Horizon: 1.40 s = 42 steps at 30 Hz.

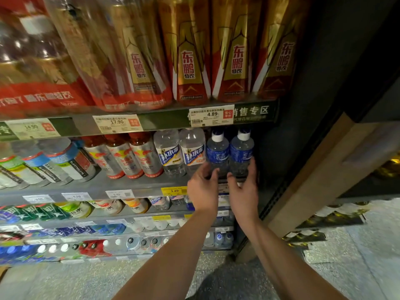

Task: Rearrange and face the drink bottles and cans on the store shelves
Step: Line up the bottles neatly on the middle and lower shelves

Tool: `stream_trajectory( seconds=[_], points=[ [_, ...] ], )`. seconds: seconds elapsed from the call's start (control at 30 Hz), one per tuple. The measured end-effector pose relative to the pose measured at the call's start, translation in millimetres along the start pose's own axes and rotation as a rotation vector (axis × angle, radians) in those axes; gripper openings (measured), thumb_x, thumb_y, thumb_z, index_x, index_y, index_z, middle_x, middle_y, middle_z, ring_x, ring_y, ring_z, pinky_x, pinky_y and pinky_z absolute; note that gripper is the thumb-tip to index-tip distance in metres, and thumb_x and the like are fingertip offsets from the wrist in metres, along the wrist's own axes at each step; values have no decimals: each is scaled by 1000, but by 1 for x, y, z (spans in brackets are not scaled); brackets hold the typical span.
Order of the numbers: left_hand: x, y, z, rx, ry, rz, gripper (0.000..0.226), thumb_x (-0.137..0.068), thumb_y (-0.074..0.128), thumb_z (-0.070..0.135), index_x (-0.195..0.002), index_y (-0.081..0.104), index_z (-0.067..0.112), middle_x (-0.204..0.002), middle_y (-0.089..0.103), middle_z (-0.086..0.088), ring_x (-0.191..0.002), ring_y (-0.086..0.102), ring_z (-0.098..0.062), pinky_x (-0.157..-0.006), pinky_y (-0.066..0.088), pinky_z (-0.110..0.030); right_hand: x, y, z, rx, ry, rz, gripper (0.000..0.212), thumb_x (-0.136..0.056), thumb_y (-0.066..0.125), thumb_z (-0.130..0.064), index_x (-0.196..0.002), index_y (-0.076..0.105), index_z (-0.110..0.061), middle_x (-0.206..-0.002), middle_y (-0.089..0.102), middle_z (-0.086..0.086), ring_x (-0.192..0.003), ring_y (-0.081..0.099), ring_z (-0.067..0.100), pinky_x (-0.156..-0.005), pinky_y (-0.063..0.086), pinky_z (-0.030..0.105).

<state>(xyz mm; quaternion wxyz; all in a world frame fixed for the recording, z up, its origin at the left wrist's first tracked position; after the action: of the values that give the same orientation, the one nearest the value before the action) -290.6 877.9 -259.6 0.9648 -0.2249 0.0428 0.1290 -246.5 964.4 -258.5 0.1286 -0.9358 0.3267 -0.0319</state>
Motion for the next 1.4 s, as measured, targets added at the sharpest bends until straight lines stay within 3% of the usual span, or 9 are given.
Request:
stream_trajectory(
  seconds=[0.2, 0.33, 0.57, 0.67, 0.83, 0.97, 1.13, 1.3, 1.4],
  points=[
    [-3, 1, -3, 117, -12, 3, 15, -86, 79, 20, -101, 74, 20, -87, 77, 9, -78, 69, 1, -73, 57, -19, 2, 1, 6, 49, -19, -18, 80, -93, 64, -27, -157, 16, -31, -160, 29, 3, -148, 29, 21, -117, 35, 41],
    [-6, -4, -9, 119, 17, -12, 11, -85, 79, 20, -89, 69, 20, -78, 73, 11, -75, 71, -6, -72, 59, -33, 8, 2, 3, 70, -6, -79, 82, -96, 62, -22, -160, 11, -26, -166, 16, -1, -153, 0, 13, -113, 14, 21],
    [-6, -38, -14, 135, 128, -99, 16, -87, 78, 16, -79, 65, 23, -71, 69, 10, -68, 66, -4, -63, 51, -19, 26, 3, -16, 31, -52, 1, 74, -93, 65, -16, -155, 26, -20, -157, 30, 3, -140, 29, 9, -110, 30, 24],
    [-3, -64, -27, 168, 141, -146, 13, -87, 78, 20, -82, 66, 22, -71, 69, 6, -68, 67, -11, -62, 54, -26, 50, 13, -22, -18, -94, 23, 60, -92, 65, -15, -145, 38, -18, -145, 38, 0, -132, 43, 13, -108, 39, 28],
    [6, -121, -68, 159, 89, -156, 14, -85, 78, 20, -81, 66, 25, -65, 66, 11, -60, 62, -6, -58, 49, -26, 94, 47, -10, 39, -103, -50, 43, -95, 62, -11, -136, 47, -11, -133, 47, 2, -99, 45, -13, -81, 29, -6],
    [12, -171, -116, 165, 25, -200, 18, -85, 78, 17, -80, 63, 26, -62, 60, 14, -58, 55, -4, -59, 47, -26, 134, 87, 8, 96, -7, -169, 36, -95, 63, -16, -127, 48, -27, -126, 53, 1, -100, 54, -3, -89, 43, 13],
    [13, -217, -173, 142, -33, -265, 19, -82, 81, 17, -84, 65, 26, -74, 67, 4, -69, 62, -3, -65, 49, -18, 180, 133, 35, 274, 56, -190, 33, -91, 66, -14, -123, 57, -11, -120, 60, 11, -106, 59, 28, -87, 42, 30],
    [4, -231, -236, 109, -119, -285, 20, -83, 82, 21, -86, 64, 27, -77, 67, 8, -74, 66, -10, -66, 58, -35, 189, 163, 66, 299, 133, -194, 37, -92, 64, -23, -128, 56, -17, -129, 60, 6, -116, 60, 29, -99, 49, 48],
    [0, -218, -255, 59, -151, -269, 18, -83, 82, 21, -88, 65, 23, -75, 66, 9, -74, 67, -11, -66, 53, -26, 175, 179, 78, 358, 146, -234, 44, -97, 59, -29, -139, 52, -17, -140, 56, 5, -126, 55, 26, -103, 45, 37]
  ],
)
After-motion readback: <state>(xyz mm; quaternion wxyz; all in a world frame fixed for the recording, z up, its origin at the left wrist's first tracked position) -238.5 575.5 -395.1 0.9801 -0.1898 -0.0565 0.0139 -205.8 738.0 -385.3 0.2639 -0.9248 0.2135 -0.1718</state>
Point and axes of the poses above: each hand's wrist, its own x-axis away from the middle knuckle, its own y-axis out of the palm, z = x × y, the point moved 1 cm from there along -x, towards the middle knuckle
